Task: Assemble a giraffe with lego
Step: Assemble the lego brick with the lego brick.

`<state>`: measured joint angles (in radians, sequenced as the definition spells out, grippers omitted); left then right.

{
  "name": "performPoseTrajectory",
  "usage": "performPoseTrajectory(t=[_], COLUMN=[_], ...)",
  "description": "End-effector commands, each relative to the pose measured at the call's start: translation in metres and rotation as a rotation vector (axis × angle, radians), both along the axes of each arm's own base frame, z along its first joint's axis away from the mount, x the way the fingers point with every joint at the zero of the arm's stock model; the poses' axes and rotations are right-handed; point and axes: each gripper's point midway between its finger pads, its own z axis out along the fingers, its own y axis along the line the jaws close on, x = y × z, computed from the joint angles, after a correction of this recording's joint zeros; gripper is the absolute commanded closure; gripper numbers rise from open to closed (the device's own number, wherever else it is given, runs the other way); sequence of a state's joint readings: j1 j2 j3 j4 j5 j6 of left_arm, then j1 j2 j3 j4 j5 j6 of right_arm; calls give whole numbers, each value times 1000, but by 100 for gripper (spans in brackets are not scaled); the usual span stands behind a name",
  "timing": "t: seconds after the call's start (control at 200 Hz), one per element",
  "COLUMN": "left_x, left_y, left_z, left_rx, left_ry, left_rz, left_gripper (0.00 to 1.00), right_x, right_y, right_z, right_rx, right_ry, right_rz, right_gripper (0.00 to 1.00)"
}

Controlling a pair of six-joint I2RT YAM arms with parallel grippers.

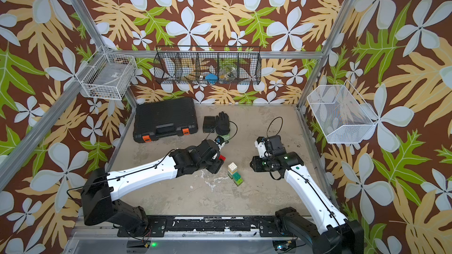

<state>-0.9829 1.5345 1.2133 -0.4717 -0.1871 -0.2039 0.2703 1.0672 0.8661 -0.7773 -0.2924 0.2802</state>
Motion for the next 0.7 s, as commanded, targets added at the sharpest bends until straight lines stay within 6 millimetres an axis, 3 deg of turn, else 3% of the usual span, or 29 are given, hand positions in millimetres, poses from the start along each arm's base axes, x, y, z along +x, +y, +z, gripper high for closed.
performPoseTrajectory(t=[0.0, 0.145, 0.696], left_x=[-14, -21, -15], left_y=[-6, -20, -41], left_z=[4, 13, -6], left_rx=[35, 16, 141], left_ry=[47, 63, 73], left_rz=[-115, -188, -256], left_gripper=[53, 52, 53], right_x=[1, 0, 0], right_y=[2, 2, -1], right_z=[2, 2, 4], right_rx=[14, 15, 9], right_ry=[-2, -1, -10], right_rz=[-2, -6, -23], right_gripper=[77, 77, 77])
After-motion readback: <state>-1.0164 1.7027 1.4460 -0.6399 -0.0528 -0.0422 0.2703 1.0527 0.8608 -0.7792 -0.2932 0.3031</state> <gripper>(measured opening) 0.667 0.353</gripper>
